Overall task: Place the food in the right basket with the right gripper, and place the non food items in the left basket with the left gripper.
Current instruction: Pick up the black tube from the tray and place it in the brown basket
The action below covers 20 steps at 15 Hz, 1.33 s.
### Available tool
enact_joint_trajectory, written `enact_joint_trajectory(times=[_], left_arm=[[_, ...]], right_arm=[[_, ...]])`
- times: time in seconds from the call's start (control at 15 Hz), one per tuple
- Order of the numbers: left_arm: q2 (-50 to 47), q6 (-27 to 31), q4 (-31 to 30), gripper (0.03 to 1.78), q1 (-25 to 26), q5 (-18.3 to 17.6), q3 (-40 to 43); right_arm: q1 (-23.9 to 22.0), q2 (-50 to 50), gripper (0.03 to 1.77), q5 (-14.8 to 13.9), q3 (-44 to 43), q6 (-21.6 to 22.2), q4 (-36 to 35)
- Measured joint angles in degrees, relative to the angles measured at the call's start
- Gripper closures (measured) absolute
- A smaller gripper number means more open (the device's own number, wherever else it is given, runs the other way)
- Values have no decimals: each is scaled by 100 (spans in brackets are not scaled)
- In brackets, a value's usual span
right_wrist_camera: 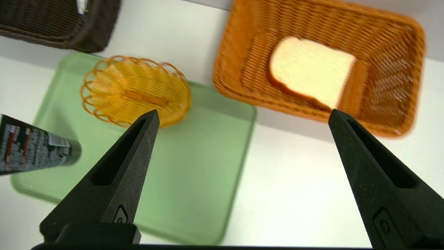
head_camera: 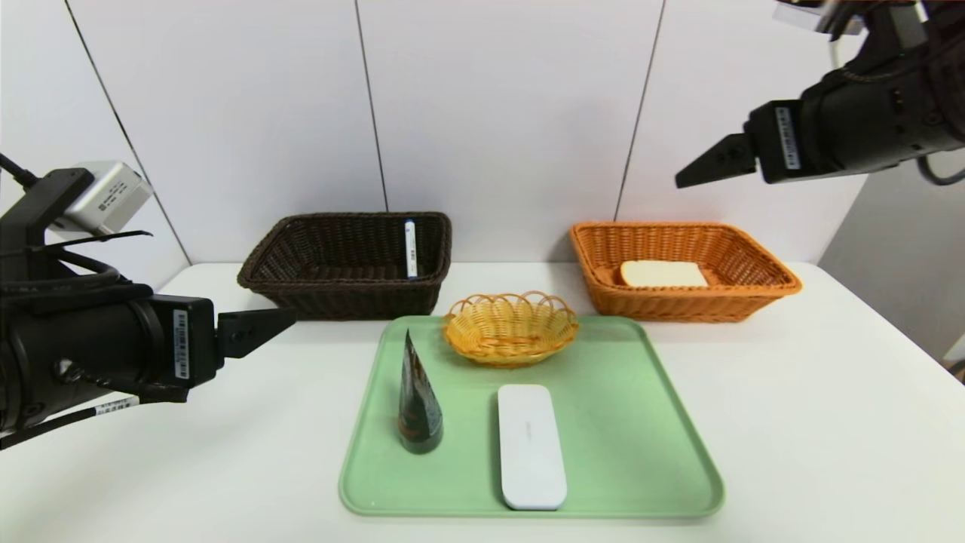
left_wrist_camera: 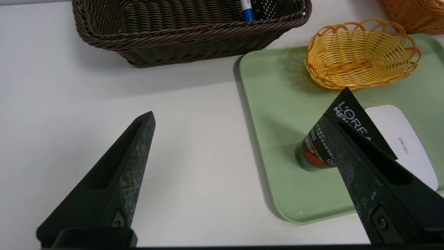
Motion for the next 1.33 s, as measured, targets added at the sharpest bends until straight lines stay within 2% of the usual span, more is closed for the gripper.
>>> enact_joint_trajectory(times=[0.13,0.27,0.4,0.6,0.73,0.87,1.07,1.2,1.33], left_arm=[[13,-23,0,12,-85,2,-9],[18,-72,-16,12,-105,11,-22],[29,-100,-24,12,-99,11,-39],[22,-119,20,12,-94,66,-2],[-15,-128,205,12,-107,215,49],[-91,-285,414,12,-166,297,146],[-163,-624,423,12,-446,844,490],[-216,-742,395,12,-585,1056,636],[-251,-745,378,12,-778,1125,683]], right_arm=[[-369,-356,11,226,139,-11,493],[-712,-797,11,300,550,-44,774],[-1014,-1182,11,146,990,-52,805],[-1106,-1556,11,-323,1654,44,534],[-1117,-1687,11,-395,2299,74,-210],[-1139,-1731,11,-430,3135,79,-1425],[-1167,-1637,11,-635,4329,59,-3407],[-1175,-1552,11,-750,4736,63,-4155],[-1182,-1508,11,-767,4841,57,-4240]])
